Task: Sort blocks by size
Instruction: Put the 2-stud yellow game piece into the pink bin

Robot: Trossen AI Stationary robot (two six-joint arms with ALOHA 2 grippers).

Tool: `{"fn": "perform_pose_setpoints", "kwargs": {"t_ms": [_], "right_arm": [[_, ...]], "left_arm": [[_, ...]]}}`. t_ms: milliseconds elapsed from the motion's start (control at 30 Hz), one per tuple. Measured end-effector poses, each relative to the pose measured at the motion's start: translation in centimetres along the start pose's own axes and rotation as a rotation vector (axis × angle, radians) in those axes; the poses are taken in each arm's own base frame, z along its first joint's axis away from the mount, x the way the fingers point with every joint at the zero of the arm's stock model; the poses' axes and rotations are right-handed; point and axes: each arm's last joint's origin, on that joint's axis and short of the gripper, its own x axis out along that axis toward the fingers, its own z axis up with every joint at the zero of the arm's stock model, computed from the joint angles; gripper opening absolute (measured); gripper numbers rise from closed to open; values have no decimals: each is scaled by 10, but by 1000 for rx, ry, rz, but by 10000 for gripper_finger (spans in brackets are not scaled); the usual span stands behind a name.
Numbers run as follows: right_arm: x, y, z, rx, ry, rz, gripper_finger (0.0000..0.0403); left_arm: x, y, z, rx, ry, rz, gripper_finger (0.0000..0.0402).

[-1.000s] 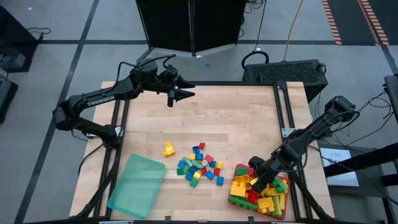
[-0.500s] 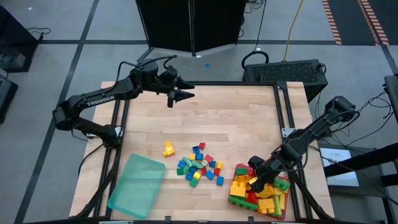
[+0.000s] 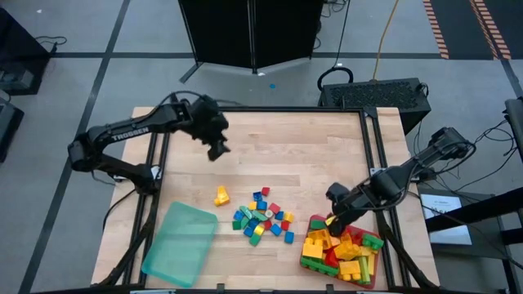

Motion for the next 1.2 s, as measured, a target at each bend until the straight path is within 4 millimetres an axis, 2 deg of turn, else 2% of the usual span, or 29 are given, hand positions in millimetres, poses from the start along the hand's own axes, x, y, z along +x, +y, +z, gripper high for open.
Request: {"fn": "perform_pose_setpoints", "kwargs": {"t_ms": [167, 367, 600, 700, 933, 1200], "right_arm": [[-3, -4, 10, -66, -61, -49, 300], [-3, -6, 17, -123, -73, -58, 300], [-3, -7, 17, -156, -72, -62, 300], [-3, -7, 17, -157, -72, -62, 300], [-3, -7, 17, -161, -73, -62, 300], [-3, -6, 17, -161, -72, -60, 300]], "left_arm": [[4, -21, -17, 210, 180, -8, 245], [16, -45, -31, 514, 252, -83, 245], [34, -72, -59, 1030, 343, -187, 245], [41, -80, -67, 1194, 332, -229, 245], [61, -83, -69, 1326, 189, -197, 245], [80, -76, -86, 1403, 269, -242, 244]]}}
